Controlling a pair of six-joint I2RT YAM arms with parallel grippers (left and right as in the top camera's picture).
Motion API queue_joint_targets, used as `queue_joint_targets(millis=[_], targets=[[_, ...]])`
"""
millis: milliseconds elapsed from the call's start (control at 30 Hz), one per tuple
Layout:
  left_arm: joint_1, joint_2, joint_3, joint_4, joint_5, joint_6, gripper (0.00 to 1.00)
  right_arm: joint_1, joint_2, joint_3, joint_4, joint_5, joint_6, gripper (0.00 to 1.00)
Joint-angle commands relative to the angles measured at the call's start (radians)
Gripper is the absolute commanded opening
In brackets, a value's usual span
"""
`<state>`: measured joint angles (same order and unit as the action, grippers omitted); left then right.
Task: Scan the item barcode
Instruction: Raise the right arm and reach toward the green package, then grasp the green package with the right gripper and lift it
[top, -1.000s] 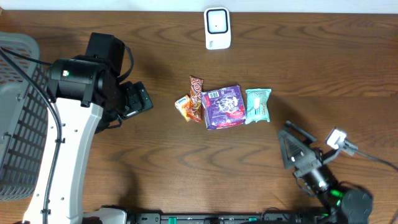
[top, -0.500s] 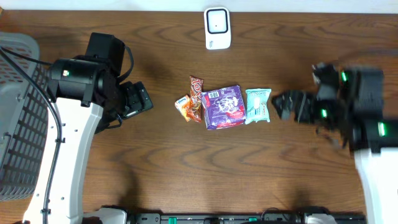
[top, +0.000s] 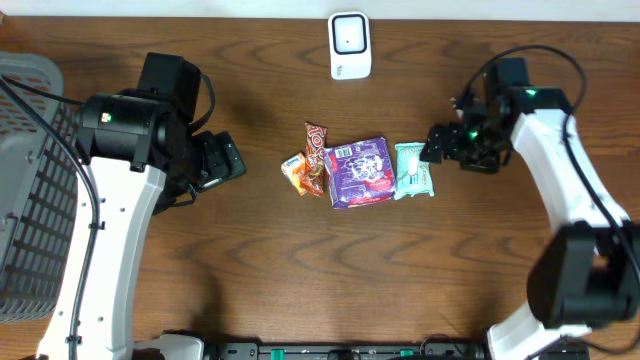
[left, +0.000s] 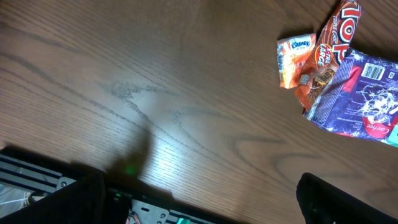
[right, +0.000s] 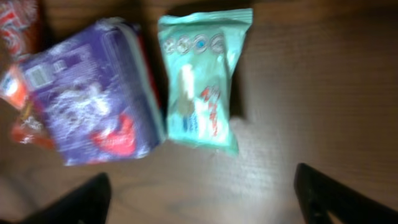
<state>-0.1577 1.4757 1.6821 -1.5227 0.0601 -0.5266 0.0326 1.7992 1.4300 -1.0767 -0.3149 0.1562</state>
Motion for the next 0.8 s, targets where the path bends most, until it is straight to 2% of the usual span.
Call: queue_joint_targets(millis=[0, 167, 333, 400, 433, 533, 567, 600, 767], targets=[[0.004, 0.007, 0.007, -0.006, -0.017, 0.002, 0.98, 0.005, 0.090, 0.015, 0.034, 0.011, -0.021, 0.72], [0.004, 0.007, 0.007, -0.006, -0.017, 0.002, 0.98, 0.005, 0.190, 0.015, 0.103, -0.130, -0.134, 0.71], [0.004, 0.007, 0.007, -0.006, -0.017, 0.002, 0.98, 0.005, 0.274, 0.015, 0.147, -0.136, -0.135, 0.67], [0.004, 0.007, 0.007, -0.006, -0.017, 0.002, 0.98, 0.005, 0.304, 0.015, 0.157, -0.136, -0.135, 0.58], [0.004, 0.007, 0.007, -0.006, -0.017, 0.002, 0.98, 0.005, 0.320, 0.015, 0.159, -0.137, -0.135, 0.51], [0.004, 0.007, 0.007, -0.006, -0.017, 0.002, 0.98, 0.005, 0.353, 0.015, 0.151, -0.140, -0.134, 0.19], [0.004, 0.007, 0.007, -0.006, -0.017, 0.002, 0.98, 0.005, 0.358, 0.015, 0.146, -0.140, -0.126, 0.04], [0.004, 0.007, 0.007, -0.006, -0.017, 0.002, 0.98, 0.005, 0.358, 0.015, 0.138, -0.140, -0.113, 0.01], [0.004, 0.007, 0.007, -0.006, -0.017, 0.002, 0.98, 0.001, 0.337, 0.085, 0.034, -0.139, -0.051, 0.01]])
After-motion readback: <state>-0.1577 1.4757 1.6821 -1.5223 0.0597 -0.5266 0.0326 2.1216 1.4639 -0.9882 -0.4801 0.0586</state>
